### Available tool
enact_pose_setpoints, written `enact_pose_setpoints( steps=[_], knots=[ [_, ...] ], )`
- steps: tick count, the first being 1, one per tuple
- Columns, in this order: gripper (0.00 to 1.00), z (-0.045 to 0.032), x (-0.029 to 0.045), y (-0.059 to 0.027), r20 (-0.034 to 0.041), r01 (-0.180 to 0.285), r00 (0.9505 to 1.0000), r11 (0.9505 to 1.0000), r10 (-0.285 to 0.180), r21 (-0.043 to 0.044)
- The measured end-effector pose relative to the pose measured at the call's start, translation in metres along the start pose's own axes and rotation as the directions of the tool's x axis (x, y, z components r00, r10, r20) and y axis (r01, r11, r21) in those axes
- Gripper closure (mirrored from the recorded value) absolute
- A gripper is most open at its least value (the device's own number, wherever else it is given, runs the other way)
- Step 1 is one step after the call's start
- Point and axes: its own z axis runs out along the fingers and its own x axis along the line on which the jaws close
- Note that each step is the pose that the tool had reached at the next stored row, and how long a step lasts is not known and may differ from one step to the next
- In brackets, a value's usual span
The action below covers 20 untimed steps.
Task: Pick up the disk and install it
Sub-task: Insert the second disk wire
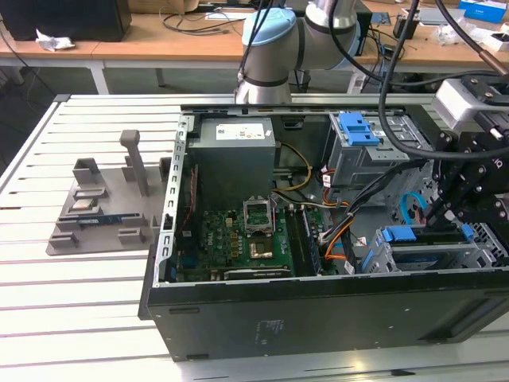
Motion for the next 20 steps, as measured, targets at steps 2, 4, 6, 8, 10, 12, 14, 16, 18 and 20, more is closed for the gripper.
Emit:
enact_pose_setpoints(
  steps=[2, 4, 6, 8, 10, 12, 14, 16, 18, 20],
  knots=[
    [0.84, 0.0008, 0.0012, -0.0006, 0.0003, -0.004, 1.0000, 1.0000, 0.004, 0.0000],
    [0.84, 0.0021, 0.0013, -0.0009, -0.0001, -0.005, 1.0000, 1.0000, 0.005, 0.0002],
    [0.84, 0.0033, 0.0013, -0.0010, -0.0001, -0.006, 1.0000, 1.0000, 0.006, 0.0002],
    [0.84, 0.0041, 0.0016, -0.0010, -0.0001, -0.007, 1.0000, 1.0000, 0.007, 0.0001],
    [0.84, 0.0049, 0.0025, -0.0011, 0.0001, -0.007, 1.0000, 1.0000, 0.007, 0.0002],
    [0.84, 0.0053, 0.0036, -0.0011, 0.0002, -0.007, 1.0000, 1.0000, 0.007, 0.0002],
    [0.84, 0.0053, 0.0040, -0.0010, 0.0002, -0.007, 1.0000, 1.0000, 0.007, 0.0002],
    [0.84, 0.0046, 0.0040, -0.0010, 0.0006, -0.007, 1.0000, 1.0000, 0.007, 0.0002],
    [0.84, 0.0034, 0.0040, -0.0010, 0.0024, -0.006, 1.0000, 1.0000, 0.006, 0.0003],
    [0.84, 0.0028, 0.0039, -0.0009, 0.0079, -0.006, 1.0000, 1.0000, 0.006, 0.0003]
  ],
)
